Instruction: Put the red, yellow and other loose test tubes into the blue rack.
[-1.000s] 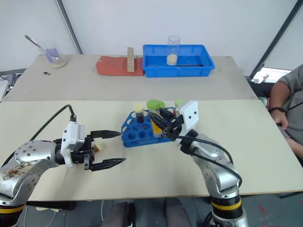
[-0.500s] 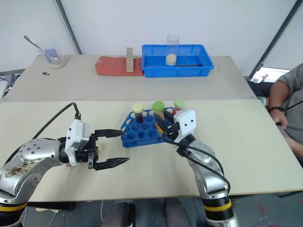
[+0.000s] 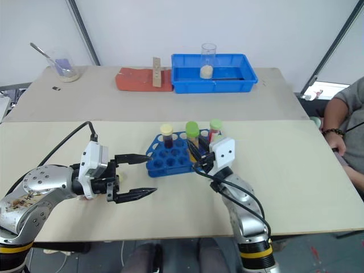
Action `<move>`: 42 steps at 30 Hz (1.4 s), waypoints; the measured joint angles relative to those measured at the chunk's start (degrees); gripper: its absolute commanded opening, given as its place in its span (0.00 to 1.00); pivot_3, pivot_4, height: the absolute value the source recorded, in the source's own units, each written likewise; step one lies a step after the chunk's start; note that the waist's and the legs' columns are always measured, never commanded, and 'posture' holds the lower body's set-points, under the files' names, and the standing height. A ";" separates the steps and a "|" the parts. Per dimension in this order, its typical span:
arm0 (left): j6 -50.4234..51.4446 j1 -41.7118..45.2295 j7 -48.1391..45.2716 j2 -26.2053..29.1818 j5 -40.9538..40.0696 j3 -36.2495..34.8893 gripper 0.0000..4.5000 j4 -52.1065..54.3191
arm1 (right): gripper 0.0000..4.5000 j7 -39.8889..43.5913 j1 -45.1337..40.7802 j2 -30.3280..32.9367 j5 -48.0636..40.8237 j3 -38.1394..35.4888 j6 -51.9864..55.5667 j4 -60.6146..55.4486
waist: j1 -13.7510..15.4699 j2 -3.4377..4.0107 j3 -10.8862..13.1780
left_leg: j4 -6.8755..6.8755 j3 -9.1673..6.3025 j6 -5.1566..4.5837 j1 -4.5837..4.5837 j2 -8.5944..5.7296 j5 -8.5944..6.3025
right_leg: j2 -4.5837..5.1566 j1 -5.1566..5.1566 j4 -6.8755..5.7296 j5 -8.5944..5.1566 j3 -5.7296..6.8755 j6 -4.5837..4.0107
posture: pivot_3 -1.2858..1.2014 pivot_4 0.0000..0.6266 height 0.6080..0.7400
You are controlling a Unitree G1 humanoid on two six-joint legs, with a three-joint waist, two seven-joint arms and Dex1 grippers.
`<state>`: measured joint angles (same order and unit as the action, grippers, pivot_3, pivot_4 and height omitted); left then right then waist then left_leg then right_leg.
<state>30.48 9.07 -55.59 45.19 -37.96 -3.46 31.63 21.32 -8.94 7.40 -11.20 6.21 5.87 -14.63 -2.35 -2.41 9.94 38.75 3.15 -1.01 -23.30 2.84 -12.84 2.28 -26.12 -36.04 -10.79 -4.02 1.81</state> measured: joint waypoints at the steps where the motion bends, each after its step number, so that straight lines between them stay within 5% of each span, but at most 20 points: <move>1: 0.26 0.00 0.10 0.01 -0.20 0.00 1.00 0.00 | 0.32 0.08 0.64 0.04 -0.17 -0.02 -0.32 -0.01 | 0.01 0.00 0.00 | 0.00 0.00 0.00 0.00 0.00 0.00 | 0.00 0.00 0.00 -0.01 0.00 -0.01 | 0.52 0.24 1.00; 2: 0.63 0.00 0.27 0.01 -0.37 0.00 1.00 0.00 | 0.45 0.14 1.05 0.09 -0.23 -0.02 -0.35 0.01 | 0.00 0.00 0.00 | 0.00 0.00 0.00 0.00 0.00 0.00 | 0.00 0.00 0.00 -0.02 0.00 -0.03 | 0.52 0.24 1.00; 9: 1.34 0.15 1.94 0.11 -0.39 -0.01 1.00 0.09 | 0.98 1.33 2.32 2.70 -0.28 -0.15 0.06 -0.90 | -0.08 0.00 0.00 | -0.01 0.00 0.00 0.01 0.01 0.00 | -0.01 -0.01 -0.01 -0.03 0.00 -0.04 | 0.52 0.24 1.00; 17: 9.27 -1.45 2.77 12.06 -0.46 -5.08 1.00 1.09 | 0.98 13.67 7.98 21.78 -6.65 -3.80 9.42 -12.52 | -0.08 -0.01 0.01 | 0.00 0.07 0.00 0.09 0.00 0.00 | 0.04 0.00 -0.01 -0.15 -0.02 -0.18 | 0.52 0.24 1.00; 25: 15.45 -0.93 -6.04 28.09 -0.02 -9.73 1.00 -7.13 | 0.98 29.64 -3.76 39.40 -23.49 -7.08 25.90 -18.28 | -0.06 -0.03 0.03 | -0.37 0.07 0.00 0.26 0.04 0.00 | -0.02 -0.05 0.00 -0.31 0.05 -0.44 | 0.52 0.24 1.00; 33: 19.55 1.31 -5.68 31.23 4.74 -1.76 1.00 -7.87 | 0.98 36.06 -9.72 41.73 -27.50 -1.61 31.62 -21.34 | 0.40 -0.09 0.06 | -0.55 0.03 -0.01 0.06 -0.01 -0.03 | -0.01 -0.16 0.02 -0.49 0.07 -0.27 | 0.52 0.24 1.00; 42: 22.05 14.38 -5.60 27.45 12.96 13.90 1.00 -12.35 | 0.98 36.07 -11.09 39.91 -28.49 0.35 32.39 -22.09 | 1.40 -0.13 0.07 | -0.37 0.06 0.01 0.09 -0.04 -0.02 | -0.01 -0.12 -0.06 -0.47 0.04 -0.30 | 0.52 0.24 1.00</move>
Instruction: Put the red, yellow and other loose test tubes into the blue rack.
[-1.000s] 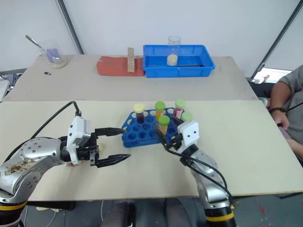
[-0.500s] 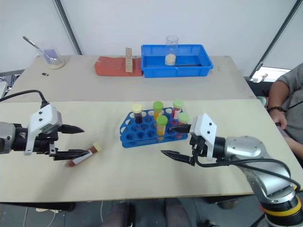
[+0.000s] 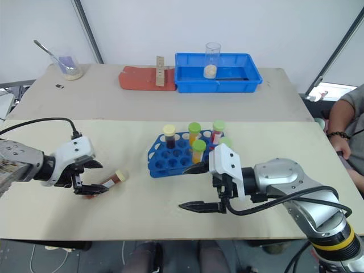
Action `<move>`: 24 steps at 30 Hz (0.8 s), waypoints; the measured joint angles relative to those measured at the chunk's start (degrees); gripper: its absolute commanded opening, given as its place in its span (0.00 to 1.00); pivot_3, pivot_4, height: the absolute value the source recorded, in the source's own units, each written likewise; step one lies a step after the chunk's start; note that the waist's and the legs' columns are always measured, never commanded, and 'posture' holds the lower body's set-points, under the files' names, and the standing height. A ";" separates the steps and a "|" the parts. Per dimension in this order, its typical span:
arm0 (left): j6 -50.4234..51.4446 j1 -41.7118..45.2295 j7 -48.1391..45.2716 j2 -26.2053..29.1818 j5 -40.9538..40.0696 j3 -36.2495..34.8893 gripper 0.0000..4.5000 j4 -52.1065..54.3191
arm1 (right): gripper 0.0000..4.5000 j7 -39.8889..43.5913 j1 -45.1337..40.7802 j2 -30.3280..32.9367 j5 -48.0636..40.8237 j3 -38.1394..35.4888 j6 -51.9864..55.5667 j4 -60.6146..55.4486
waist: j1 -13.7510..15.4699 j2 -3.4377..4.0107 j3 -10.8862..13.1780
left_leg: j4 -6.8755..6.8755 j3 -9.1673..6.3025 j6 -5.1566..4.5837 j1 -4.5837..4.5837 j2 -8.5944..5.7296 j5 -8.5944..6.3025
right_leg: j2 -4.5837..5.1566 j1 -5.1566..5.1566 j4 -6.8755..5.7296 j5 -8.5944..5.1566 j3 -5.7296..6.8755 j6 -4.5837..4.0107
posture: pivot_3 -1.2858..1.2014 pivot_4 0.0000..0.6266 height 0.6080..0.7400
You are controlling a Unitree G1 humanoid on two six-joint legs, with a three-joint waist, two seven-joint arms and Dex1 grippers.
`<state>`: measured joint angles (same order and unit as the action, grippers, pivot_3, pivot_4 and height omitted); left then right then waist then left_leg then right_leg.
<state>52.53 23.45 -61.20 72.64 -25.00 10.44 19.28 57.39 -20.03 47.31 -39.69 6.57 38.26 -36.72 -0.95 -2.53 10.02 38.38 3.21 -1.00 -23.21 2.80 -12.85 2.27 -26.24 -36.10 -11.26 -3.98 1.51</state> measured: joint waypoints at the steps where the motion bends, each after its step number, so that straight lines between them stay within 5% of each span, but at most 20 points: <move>1: -0.05 0.76 -0.55 -0.05 0.99 1.29 1.00 -0.80 | 0.98 0.03 -0.09 0.00 -0.01 0.00 0.17 0.00 | -0.02 0.00 0.00 | 0.00 0.00 0.00 0.00 0.00 0.00 | 0.00 0.00 -0.01 0.00 0.00 0.00 | 0.52 0.24 1.00; 9: 0.26 3.70 -2.80 -2.95 6.03 6.64 1.00 -4.13 | 0.98 -1.26 -2.59 0.27 1.16 0.16 1.25 0.16 | 0.15 -0.02 0.00 | 0.02 -0.02 -0.01 -0.05 -0.01 0.00 | 0.00 0.00 0.00 0.01 0.00 0.00 | 0.52 0.24 1.00; 12: 0.22 5.07 -2.82 -4.70 7.62 7.92 0.82 -4.66 | 0.98 -1.52 -3.50 0.43 1.41 0.13 1.32 0.27 | 0.18 -0.02 0.00 | 0.06 -0.03 -0.01 -0.06 -0.01 0.00 | 0.00 0.02 0.00 0.03 0.00 0.03 | 0.52 0.24 1.00; 18: -3.55 5.34 -2.24 -7.14 12.76 10.45 0.21 -7.25 | 0.98 -2.61 -3.67 0.53 1.25 -0.37 1.82 0.18 | 0.14 -0.02 -0.01 | 0.18 -0.05 -0.01 -0.05 -0.01 0.00 | -0.01 0.04 -0.08 0.04 -0.01 0.04 | 0.52 0.24 1.00; 24: -6.60 5.56 -2.54 -8.63 16.07 10.83 0.20 -7.84 | 0.98 -2.88 -3.21 1.64 0.64 -1.38 3.11 0.01 | 0.29 -0.02 -0.01 | 0.47 -0.06 -0.01 -0.05 0.00 0.01 | 0.00 0.13 -0.14 0.15 -0.01 0.09 | 0.52 0.24 1.00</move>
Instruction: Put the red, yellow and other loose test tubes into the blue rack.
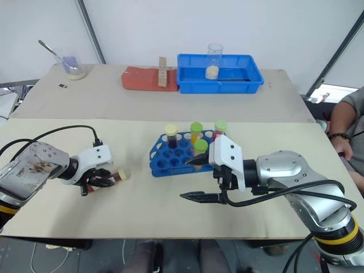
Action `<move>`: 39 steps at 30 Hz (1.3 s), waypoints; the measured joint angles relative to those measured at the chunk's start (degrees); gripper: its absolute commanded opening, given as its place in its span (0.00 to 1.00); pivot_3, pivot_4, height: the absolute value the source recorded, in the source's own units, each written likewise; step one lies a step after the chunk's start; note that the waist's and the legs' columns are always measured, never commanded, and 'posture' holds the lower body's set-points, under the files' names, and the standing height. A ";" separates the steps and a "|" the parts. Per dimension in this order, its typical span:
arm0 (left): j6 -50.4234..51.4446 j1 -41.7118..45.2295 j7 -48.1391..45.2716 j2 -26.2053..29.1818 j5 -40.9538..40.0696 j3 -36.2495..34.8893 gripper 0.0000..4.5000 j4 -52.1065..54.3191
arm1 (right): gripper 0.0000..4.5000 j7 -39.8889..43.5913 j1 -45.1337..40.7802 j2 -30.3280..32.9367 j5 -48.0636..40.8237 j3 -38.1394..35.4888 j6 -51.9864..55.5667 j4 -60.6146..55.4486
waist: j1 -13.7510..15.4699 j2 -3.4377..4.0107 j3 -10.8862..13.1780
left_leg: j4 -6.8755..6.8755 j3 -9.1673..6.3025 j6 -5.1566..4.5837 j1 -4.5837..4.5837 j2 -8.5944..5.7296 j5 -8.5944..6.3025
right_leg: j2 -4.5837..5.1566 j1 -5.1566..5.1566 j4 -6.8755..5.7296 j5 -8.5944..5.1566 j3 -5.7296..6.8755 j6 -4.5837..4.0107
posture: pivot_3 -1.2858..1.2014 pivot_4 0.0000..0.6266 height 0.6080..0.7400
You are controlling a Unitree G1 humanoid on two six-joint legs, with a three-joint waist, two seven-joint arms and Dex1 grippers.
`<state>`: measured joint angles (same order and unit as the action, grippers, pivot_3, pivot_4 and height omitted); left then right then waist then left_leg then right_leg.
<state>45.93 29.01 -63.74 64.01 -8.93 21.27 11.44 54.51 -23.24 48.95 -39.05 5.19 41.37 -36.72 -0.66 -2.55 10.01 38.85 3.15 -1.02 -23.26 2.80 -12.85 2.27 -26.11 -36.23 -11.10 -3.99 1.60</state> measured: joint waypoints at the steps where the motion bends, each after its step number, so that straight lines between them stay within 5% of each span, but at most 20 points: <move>1: -0.80 -0.04 -0.26 0.00 0.28 -0.01 0.20 -0.31 | 0.98 0.01 0.06 0.39 -0.13 -0.24 0.27 -0.07 | -0.02 0.00 0.00 | 0.02 0.01 0.00 0.00 0.01 0.00 | 0.00 0.00 0.01 0.03 0.00 0.00 | 0.52 0.24 1.00; 5: -2.70 -0.47 -4.12 0.99 -1.65 -2.49 0.20 -1.11 | 0.98 -0.10 1.31 1.52 -0.70 -2.20 0.62 -0.52 | -0.06 -0.04 0.02 | 0.01 -0.01 0.00 -0.07 0.04 0.00 | -0.02 -0.06 0.02 0.04 0.02 -0.02 | 0.52 0.24 1.00; 12: -3.99 1.99 -12.86 -1.14 -17.60 -18.70 0.20 -0.16 | 0.98 0.19 5.84 2.91 -1.91 -7.85 -0.02 -1.43 | 0.04 -0.05 0.03 | 0.02 -0.01 -0.03 -0.19 0.00 -0.02 | 0.02 -0.04 0.16 0.05 0.01 0.16 | 0.52 0.24 1.00; 17: 1.56 4.12 -1.24 -18.72 -27.54 -24.41 0.20 6.46 | 0.98 0.35 11.57 3.61 -1.54 -12.76 -2.44 -1.54 | 0.49 -0.05 0.02 | 0.25 -0.05 -0.02 -0.17 -0.08 -0.01 | 0.07 0.16 0.17 0.37 -0.06 0.69 | 0.52 0.24 1.00; 21: -3.24 1.68 11.65 -32.23 -24.45 -23.16 0.20 7.74 | 0.98 -4.43 12.68 3.21 -2.39 -15.26 -0.12 -1.71 | -0.10 -0.07 0.01 | 0.26 -0.06 -0.02 -0.06 -0.10 -0.01 | 0.05 0.24 0.18 0.47 -0.12 0.66 | 0.52 0.24 1.00; 26: -13.14 -1.16 18.04 -40.75 -17.76 -18.22 0.20 3.39 | 0.98 -7.30 13.61 3.25 -3.74 -16.93 1.46 -2.50 | -0.10 -0.06 0.00 | 0.16 -0.14 -0.03 -0.02 -0.09 -0.01 | -0.03 0.24 0.18 0.46 -0.12 0.57 | 0.52 0.24 1.00; 39: -26.92 -3.22 21.24 -48.32 -9.75 -13.32 0.20 -6.77 | 0.98 -11.11 17.40 3.96 -7.53 -19.52 4.37 -6.96 | -0.09 -0.06 0.00 | 0.17 -0.14 -0.03 -0.07 -0.11 -0.01 | -0.01 0.28 0.27 0.48 -0.13 0.63 | 0.52 0.24 1.00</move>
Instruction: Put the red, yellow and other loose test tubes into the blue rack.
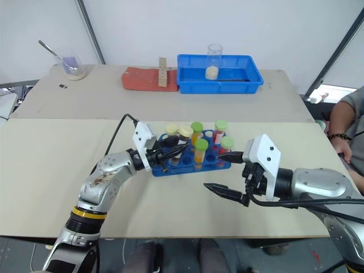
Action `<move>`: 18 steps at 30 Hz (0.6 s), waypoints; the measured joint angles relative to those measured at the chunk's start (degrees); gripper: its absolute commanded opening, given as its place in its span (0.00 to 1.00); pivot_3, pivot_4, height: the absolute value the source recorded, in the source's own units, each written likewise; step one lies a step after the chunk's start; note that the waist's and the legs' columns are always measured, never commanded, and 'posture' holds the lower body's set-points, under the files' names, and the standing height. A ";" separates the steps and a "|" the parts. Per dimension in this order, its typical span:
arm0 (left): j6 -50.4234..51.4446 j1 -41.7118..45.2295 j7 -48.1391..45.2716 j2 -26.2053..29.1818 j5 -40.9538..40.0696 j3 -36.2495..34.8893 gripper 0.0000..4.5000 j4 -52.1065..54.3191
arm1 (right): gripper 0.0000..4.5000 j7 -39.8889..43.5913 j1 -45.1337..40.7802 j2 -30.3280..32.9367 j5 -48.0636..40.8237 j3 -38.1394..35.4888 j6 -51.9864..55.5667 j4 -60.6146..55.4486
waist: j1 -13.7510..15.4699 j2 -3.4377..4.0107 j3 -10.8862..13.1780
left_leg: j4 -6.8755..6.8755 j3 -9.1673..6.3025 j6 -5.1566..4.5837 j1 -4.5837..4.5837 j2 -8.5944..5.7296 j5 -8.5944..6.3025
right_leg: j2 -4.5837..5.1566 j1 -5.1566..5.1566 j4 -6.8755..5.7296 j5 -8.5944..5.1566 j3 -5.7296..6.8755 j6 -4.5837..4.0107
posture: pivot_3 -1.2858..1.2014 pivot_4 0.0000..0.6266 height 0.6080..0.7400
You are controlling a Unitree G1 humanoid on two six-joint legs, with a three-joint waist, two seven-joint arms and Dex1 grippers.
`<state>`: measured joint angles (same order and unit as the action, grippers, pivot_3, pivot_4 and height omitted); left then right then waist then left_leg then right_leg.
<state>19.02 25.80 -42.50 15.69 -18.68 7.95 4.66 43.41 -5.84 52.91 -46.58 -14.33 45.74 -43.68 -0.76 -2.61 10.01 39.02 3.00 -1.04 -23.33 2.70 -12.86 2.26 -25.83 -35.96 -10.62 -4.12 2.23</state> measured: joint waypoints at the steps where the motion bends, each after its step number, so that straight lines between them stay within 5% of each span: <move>1: -0.44 -0.01 0.02 -0.18 0.25 0.03 0.20 -0.35 | 0.98 -0.24 0.04 0.00 -0.24 -0.02 0.14 -0.11 | -0.02 0.00 0.00 | 0.00 0.00 0.00 0.01 0.00 0.00 | 0.00 0.00 0.00 0.00 0.00 0.00 | 0.52 0.24 1.00; 18: -11.01 -6.40 2.33 -2.44 1.59 -0.18 0.20 -1.28 | 0.98 -6.50 0.00 -1.31 -0.69 -0.02 0.33 -0.85 | -0.20 0.02 -0.02 | -0.09 -0.02 0.00 0.47 0.04 -0.01 | 0.00 0.59 0.17 -0.20 0.05 -0.25 | 0.52 0.24 1.00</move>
<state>8.01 19.39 -40.17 13.26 -17.09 7.77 3.39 36.91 -5.84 51.61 -47.27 -14.35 46.06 -44.53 -0.96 -2.59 9.99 38.93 2.99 -1.04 -22.86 2.73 -12.87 2.26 -25.24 -35.79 -10.82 -4.07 1.97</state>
